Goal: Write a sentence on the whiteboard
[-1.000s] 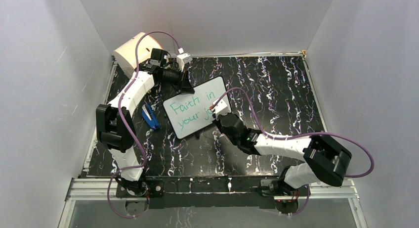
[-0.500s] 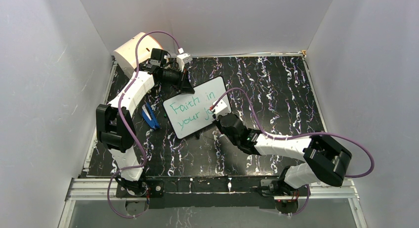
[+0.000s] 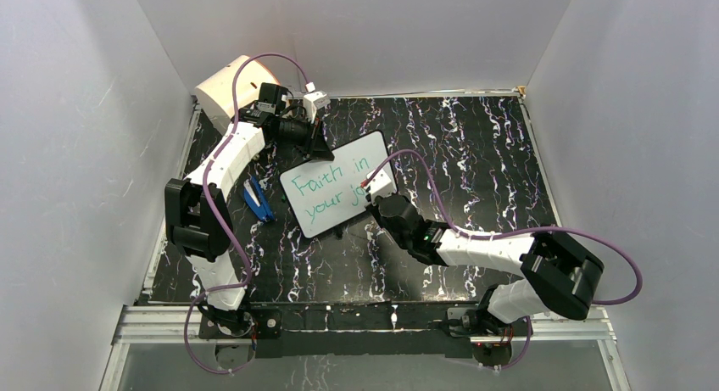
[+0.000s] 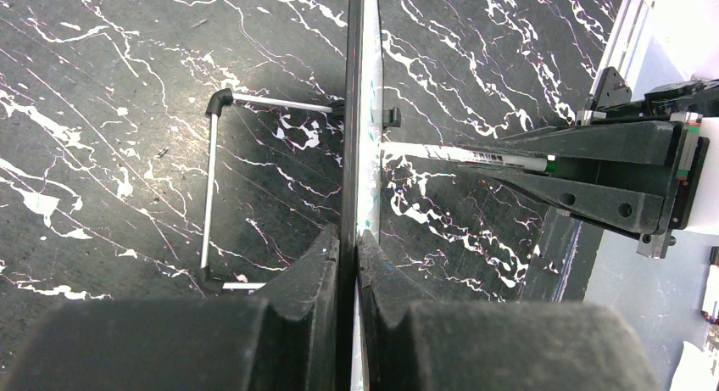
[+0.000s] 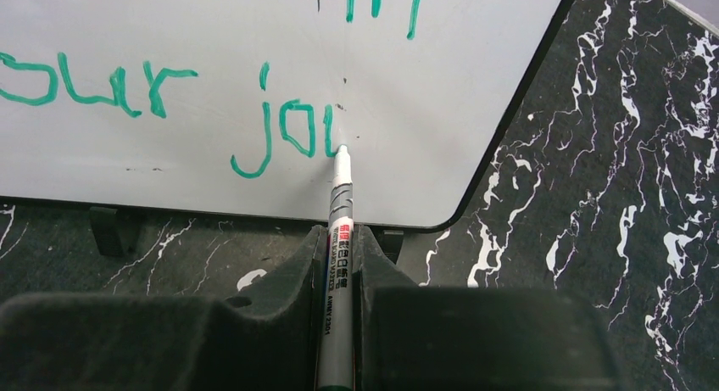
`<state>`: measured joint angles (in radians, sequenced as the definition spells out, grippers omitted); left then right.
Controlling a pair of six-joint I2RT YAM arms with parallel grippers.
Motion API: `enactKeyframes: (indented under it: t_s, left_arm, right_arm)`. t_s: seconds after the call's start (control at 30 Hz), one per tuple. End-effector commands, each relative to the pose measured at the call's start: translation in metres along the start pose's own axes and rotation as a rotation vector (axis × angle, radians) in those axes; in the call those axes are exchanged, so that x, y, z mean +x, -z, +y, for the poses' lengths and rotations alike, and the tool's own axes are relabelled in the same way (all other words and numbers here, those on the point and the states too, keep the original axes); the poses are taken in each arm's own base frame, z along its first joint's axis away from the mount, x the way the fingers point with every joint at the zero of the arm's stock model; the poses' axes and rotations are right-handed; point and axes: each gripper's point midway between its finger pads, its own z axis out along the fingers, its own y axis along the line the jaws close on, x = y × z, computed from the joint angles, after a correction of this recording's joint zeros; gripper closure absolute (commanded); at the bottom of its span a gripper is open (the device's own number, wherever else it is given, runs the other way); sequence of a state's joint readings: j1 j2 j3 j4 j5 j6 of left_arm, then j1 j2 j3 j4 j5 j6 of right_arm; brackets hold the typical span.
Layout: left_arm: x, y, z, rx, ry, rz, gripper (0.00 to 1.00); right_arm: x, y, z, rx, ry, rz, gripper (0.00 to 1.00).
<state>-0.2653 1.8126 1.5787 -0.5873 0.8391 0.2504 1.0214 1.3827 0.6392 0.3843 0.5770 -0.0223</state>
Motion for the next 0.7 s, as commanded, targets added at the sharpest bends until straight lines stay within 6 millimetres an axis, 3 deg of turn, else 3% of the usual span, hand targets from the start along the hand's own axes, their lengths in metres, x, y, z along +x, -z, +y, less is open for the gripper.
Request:
enactKeyframes:
  t_s: [0.0, 0.67]
  left_arm:
    - [0.035, -0.011, 0.016, -0.061, 0.061, 0.119, 1.0]
    - [0.034, -0.01, 0.016, -0.066, 0.057, 0.118, 1.0]
  right_arm:
    - [-0.033, 0.001, -0.009, 0.036, -0.057, -0.109, 1.0]
    - [-0.048, 0.0, -0.013, 0.047, -0.063, -0.148, 1.0]
